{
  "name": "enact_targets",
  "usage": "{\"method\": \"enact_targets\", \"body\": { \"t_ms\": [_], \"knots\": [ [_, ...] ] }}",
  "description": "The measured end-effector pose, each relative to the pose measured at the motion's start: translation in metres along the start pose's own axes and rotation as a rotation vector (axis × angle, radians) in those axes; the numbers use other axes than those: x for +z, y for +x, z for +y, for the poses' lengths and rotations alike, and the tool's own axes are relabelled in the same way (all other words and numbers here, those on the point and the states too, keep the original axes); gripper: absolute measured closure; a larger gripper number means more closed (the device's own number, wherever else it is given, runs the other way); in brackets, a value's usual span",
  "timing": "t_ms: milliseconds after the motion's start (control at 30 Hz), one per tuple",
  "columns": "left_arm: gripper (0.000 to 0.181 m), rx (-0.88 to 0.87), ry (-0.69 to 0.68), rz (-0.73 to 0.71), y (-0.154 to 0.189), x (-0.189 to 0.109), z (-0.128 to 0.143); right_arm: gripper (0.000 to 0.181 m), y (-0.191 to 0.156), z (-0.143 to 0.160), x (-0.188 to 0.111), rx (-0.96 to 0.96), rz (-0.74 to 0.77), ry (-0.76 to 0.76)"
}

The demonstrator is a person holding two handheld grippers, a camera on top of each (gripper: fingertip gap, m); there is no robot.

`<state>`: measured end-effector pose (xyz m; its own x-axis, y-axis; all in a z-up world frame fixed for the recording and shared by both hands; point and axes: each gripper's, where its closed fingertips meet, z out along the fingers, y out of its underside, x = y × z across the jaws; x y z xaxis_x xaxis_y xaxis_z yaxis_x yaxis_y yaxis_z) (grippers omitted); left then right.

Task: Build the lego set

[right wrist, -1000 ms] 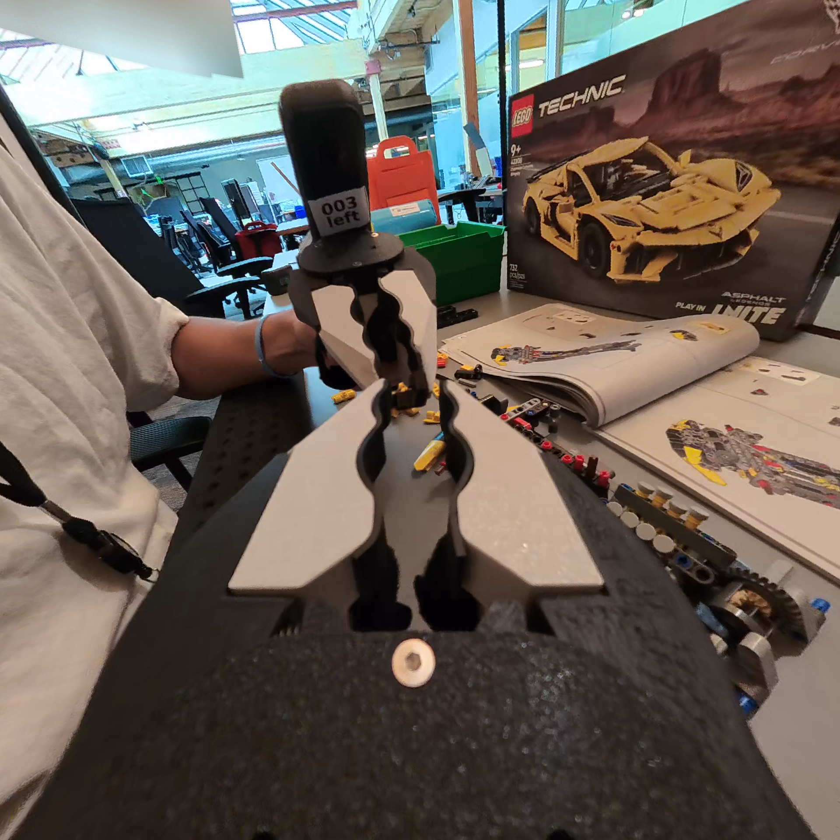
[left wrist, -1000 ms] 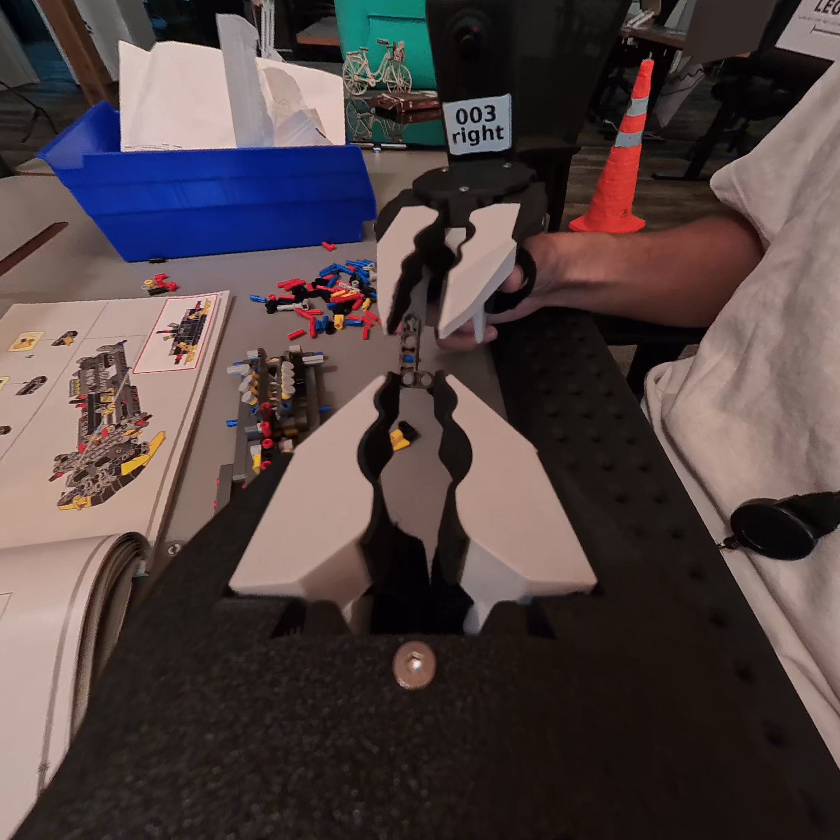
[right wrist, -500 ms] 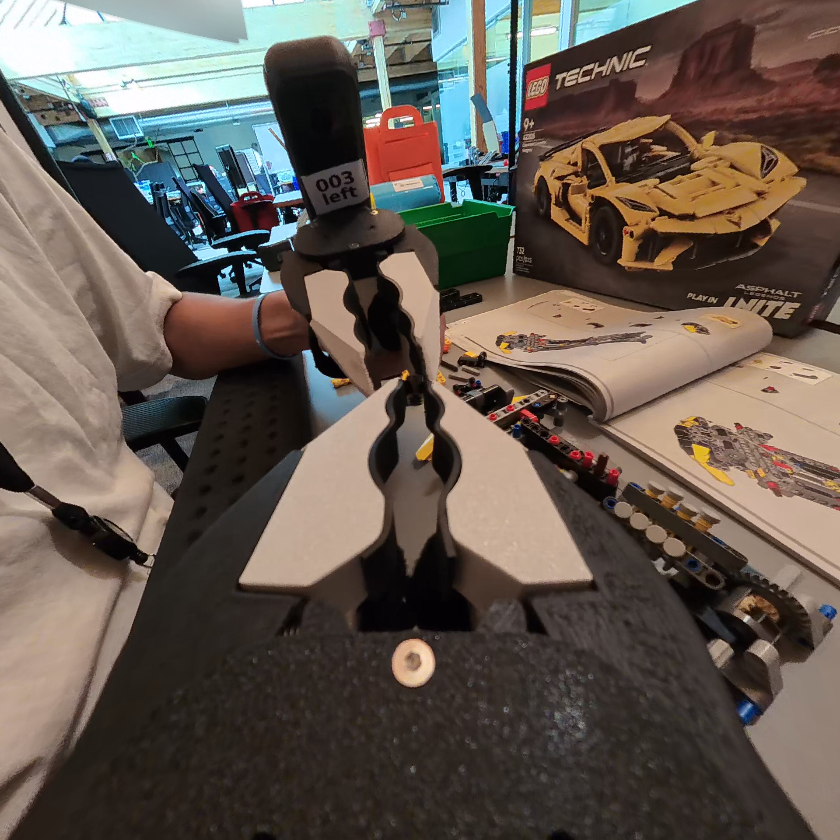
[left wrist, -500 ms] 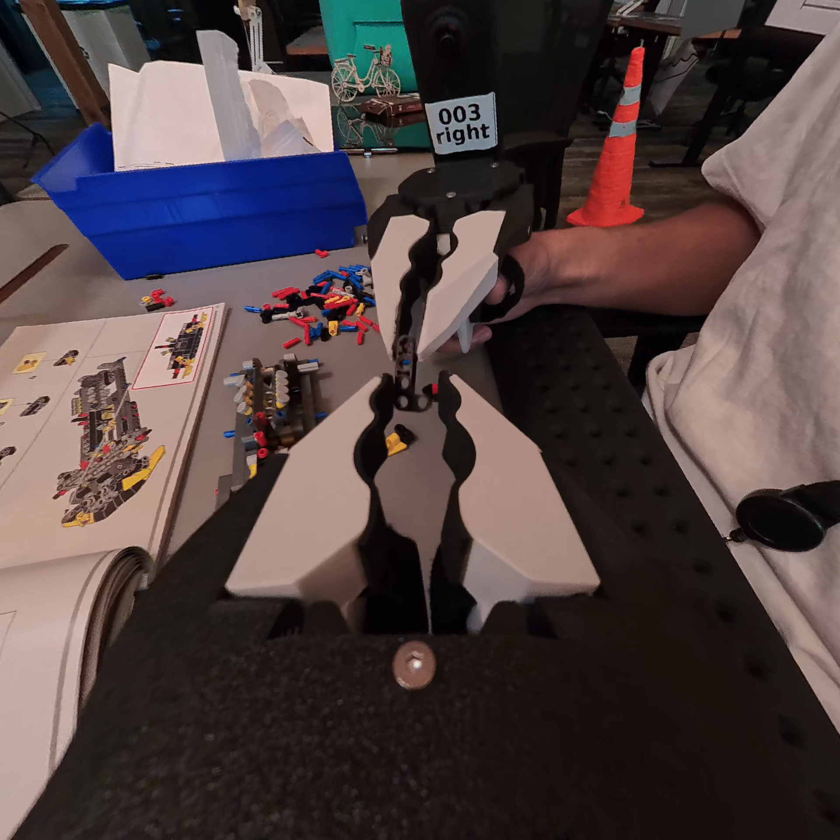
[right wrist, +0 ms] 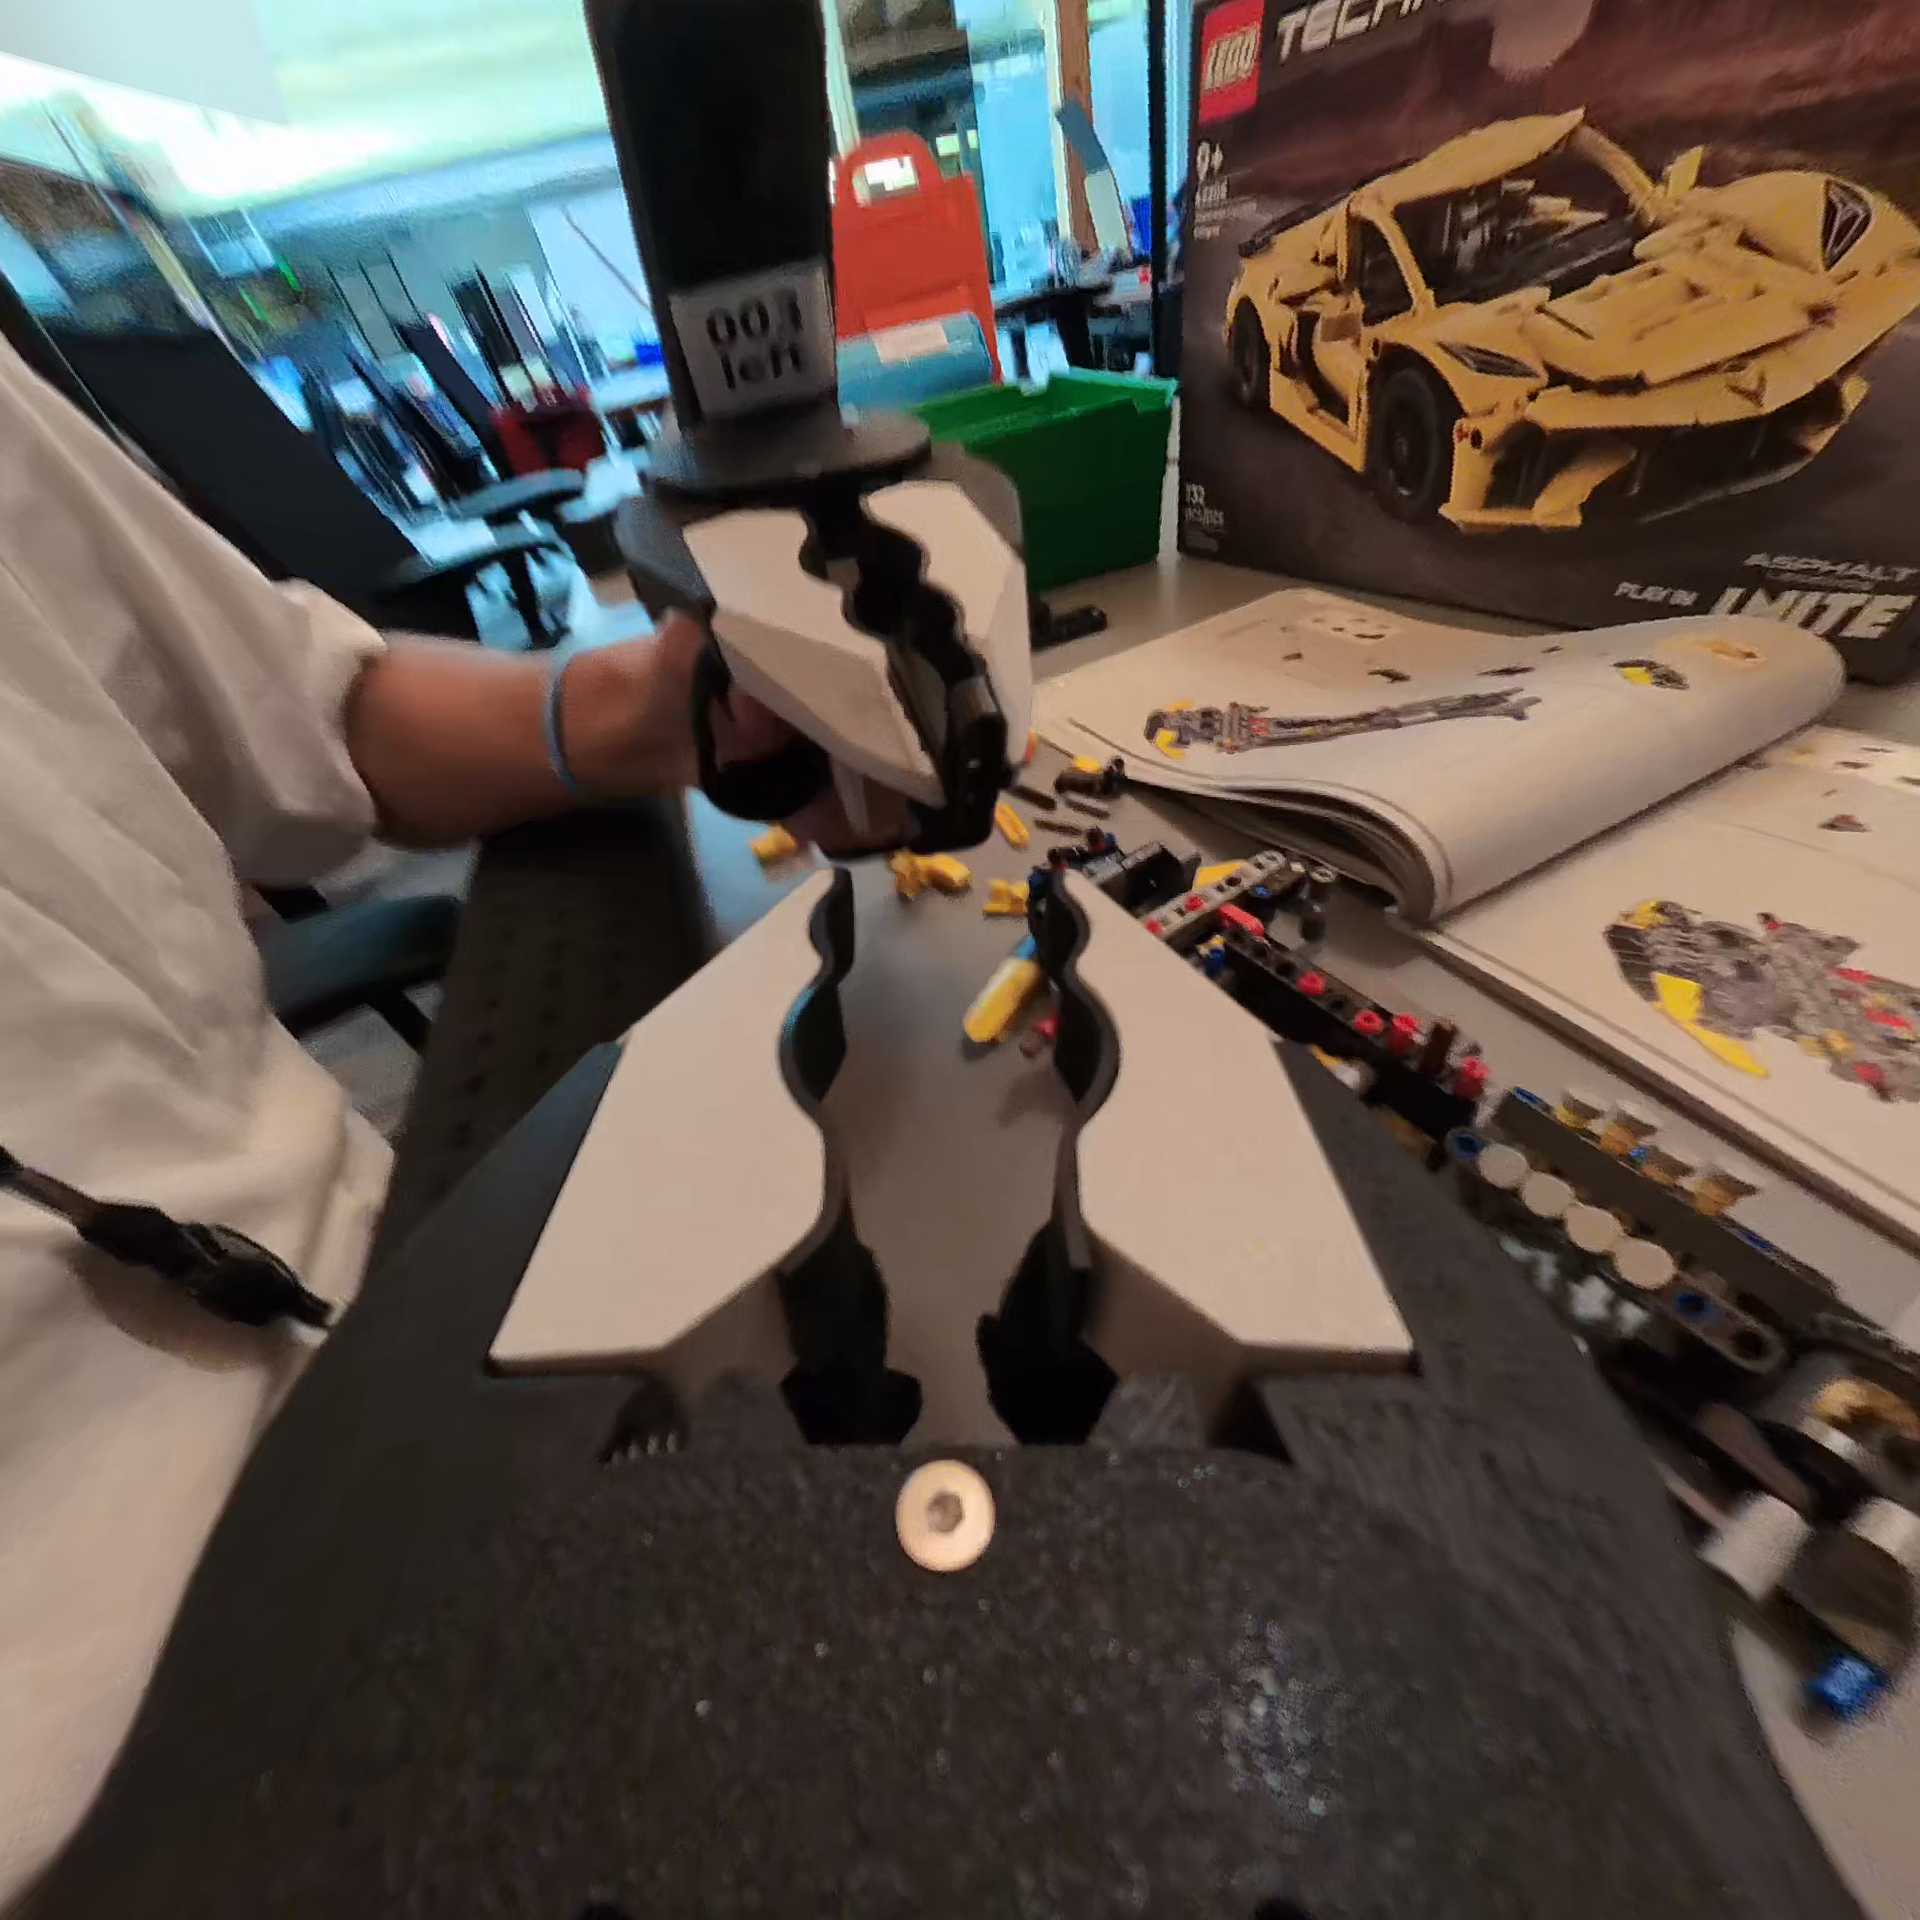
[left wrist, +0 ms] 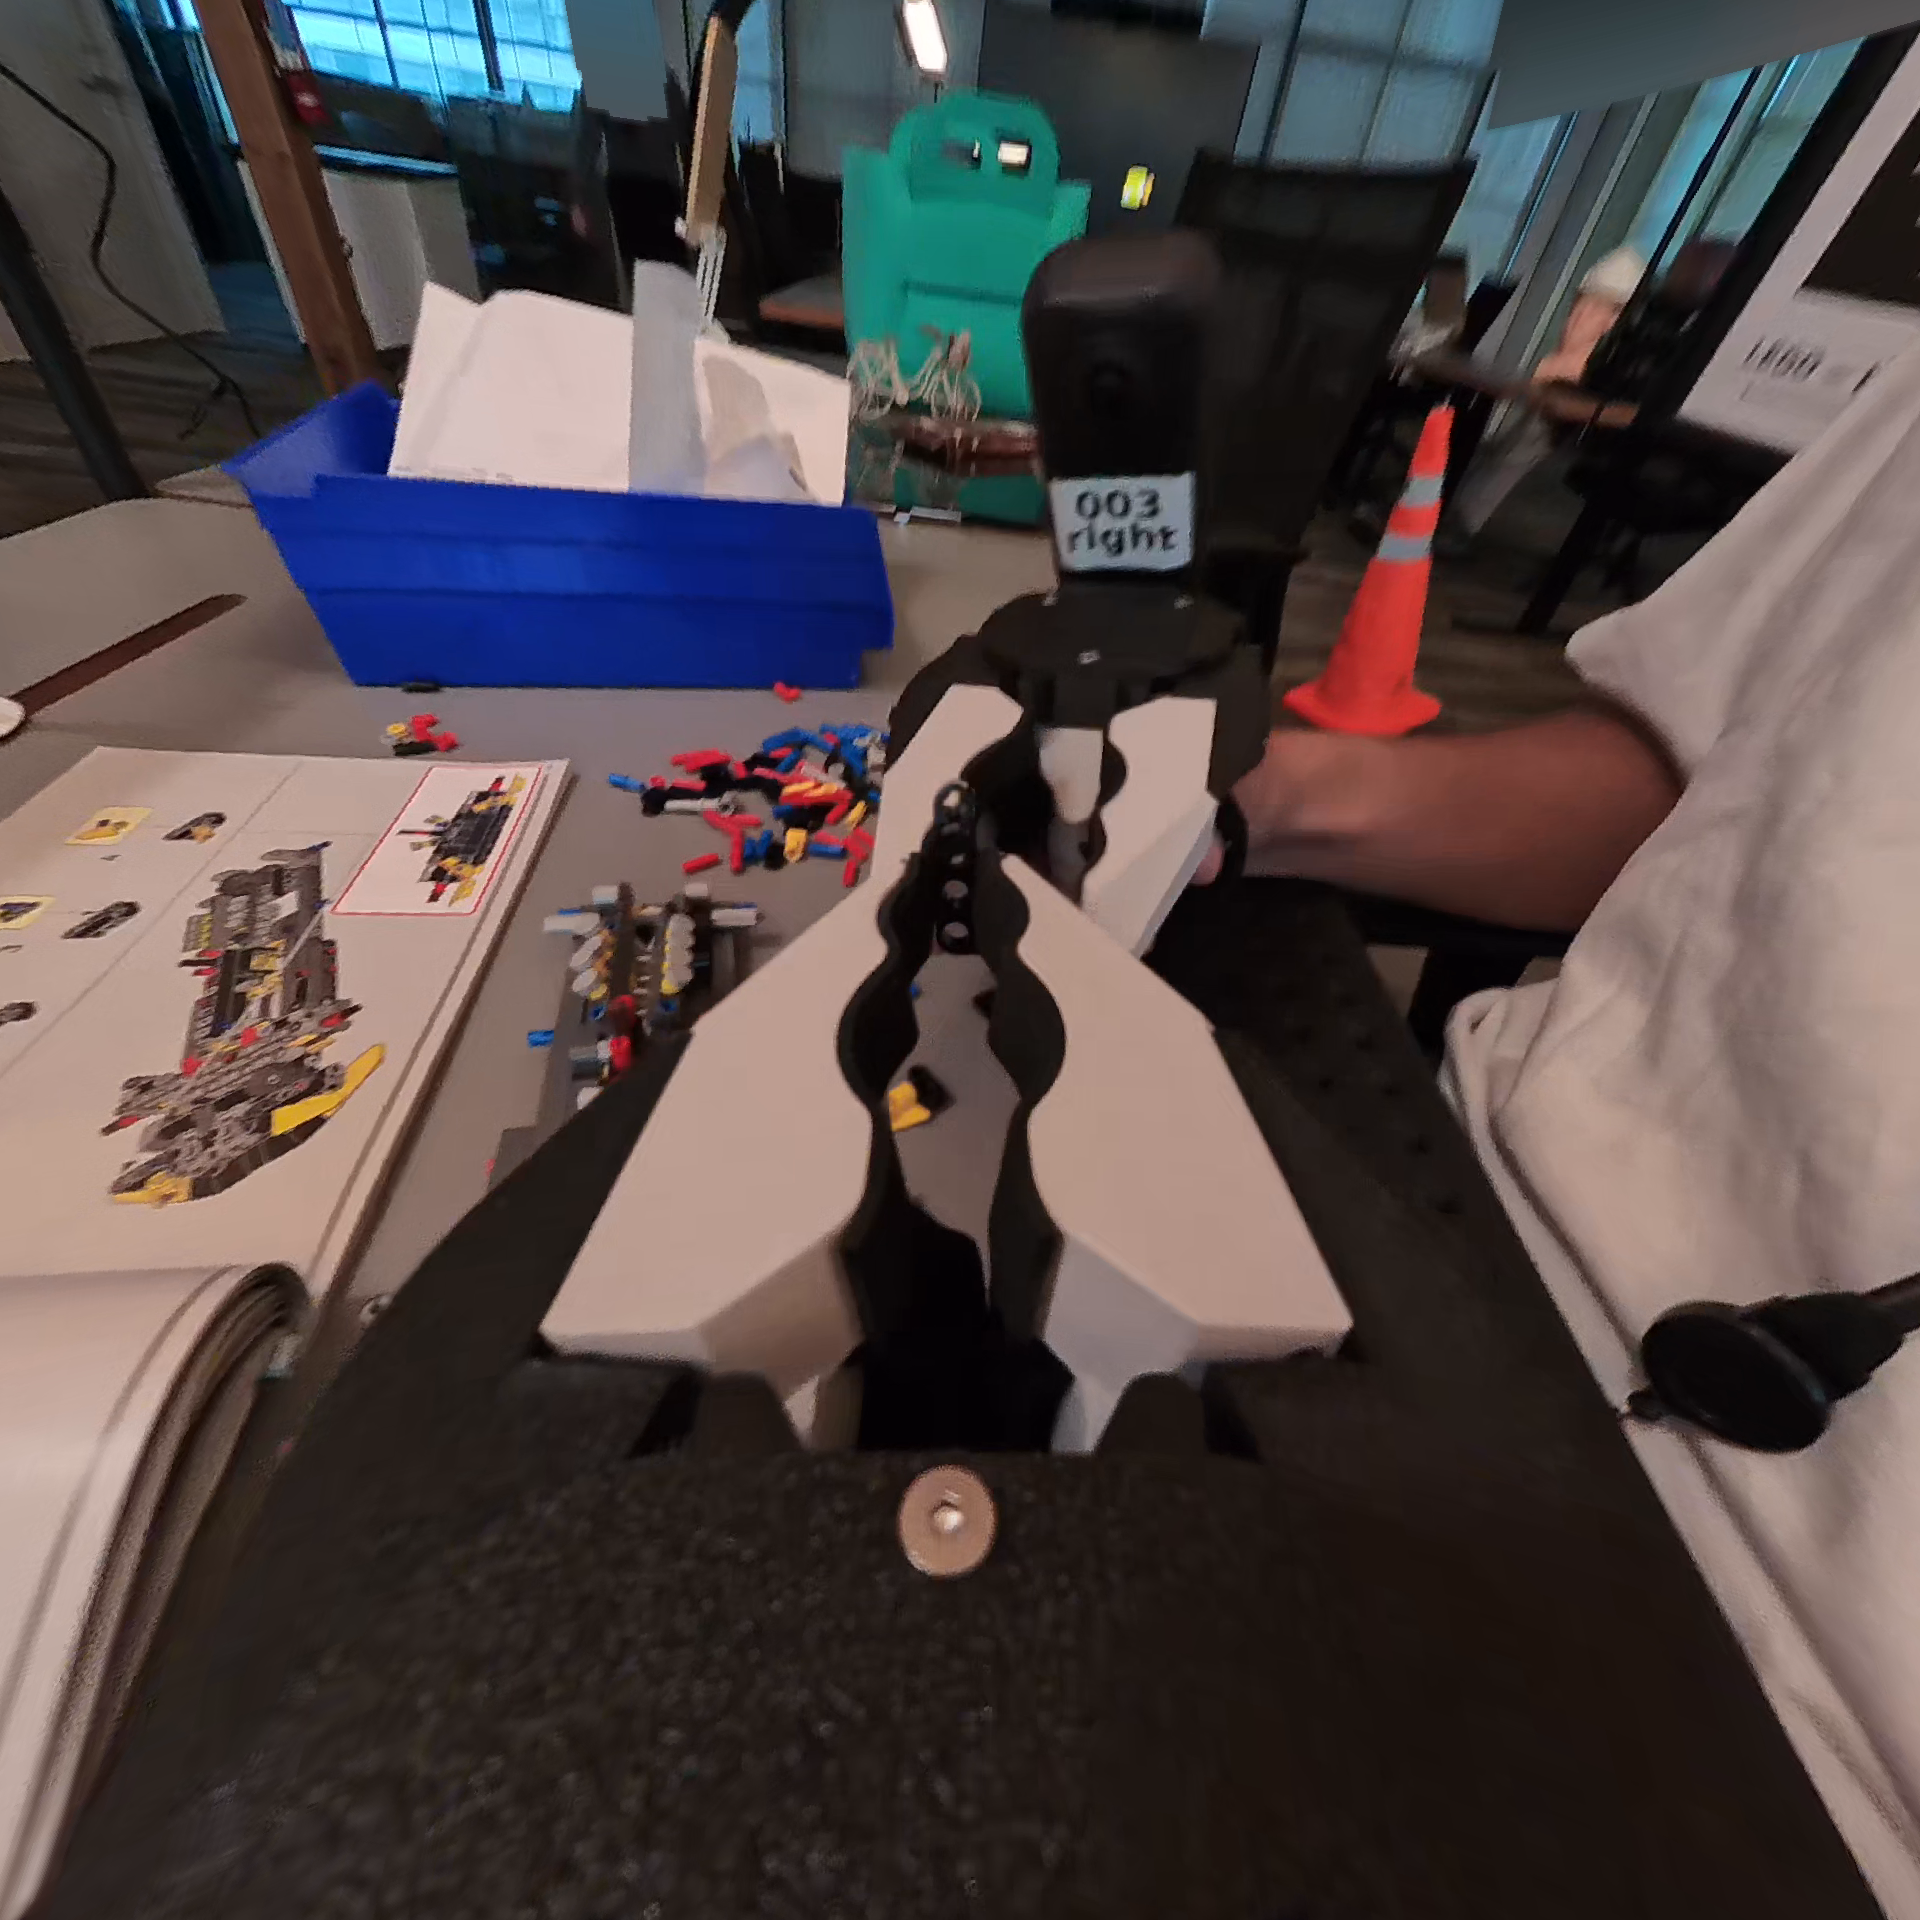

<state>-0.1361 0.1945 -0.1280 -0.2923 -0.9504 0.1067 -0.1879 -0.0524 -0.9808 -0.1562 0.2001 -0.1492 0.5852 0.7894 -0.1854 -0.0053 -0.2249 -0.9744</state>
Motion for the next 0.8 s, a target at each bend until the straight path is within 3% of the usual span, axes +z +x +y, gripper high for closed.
{"method": "enact_targets", "body": {
  "t_ms": [167,233,800],
  "knots": [
    [0.175,-0.048,0.102,0.054,0.01,-0.001,-0.015,0.156,-0.01,-0.032,-0.008,0.157,-0.153,0.185],
    [0.175,-0.036,0.127,0.055,0.012,-0.001,-0.018,0.166,-0.013,-0.032,-0.008,0.138,-0.172,0.18],
    [0.176,-0.025,0.147,0.073,0.018,-0.002,-0.022,0.167,-0.018,-0.031,-0.006,0.186,-0.217,0.175]
  ]
}}
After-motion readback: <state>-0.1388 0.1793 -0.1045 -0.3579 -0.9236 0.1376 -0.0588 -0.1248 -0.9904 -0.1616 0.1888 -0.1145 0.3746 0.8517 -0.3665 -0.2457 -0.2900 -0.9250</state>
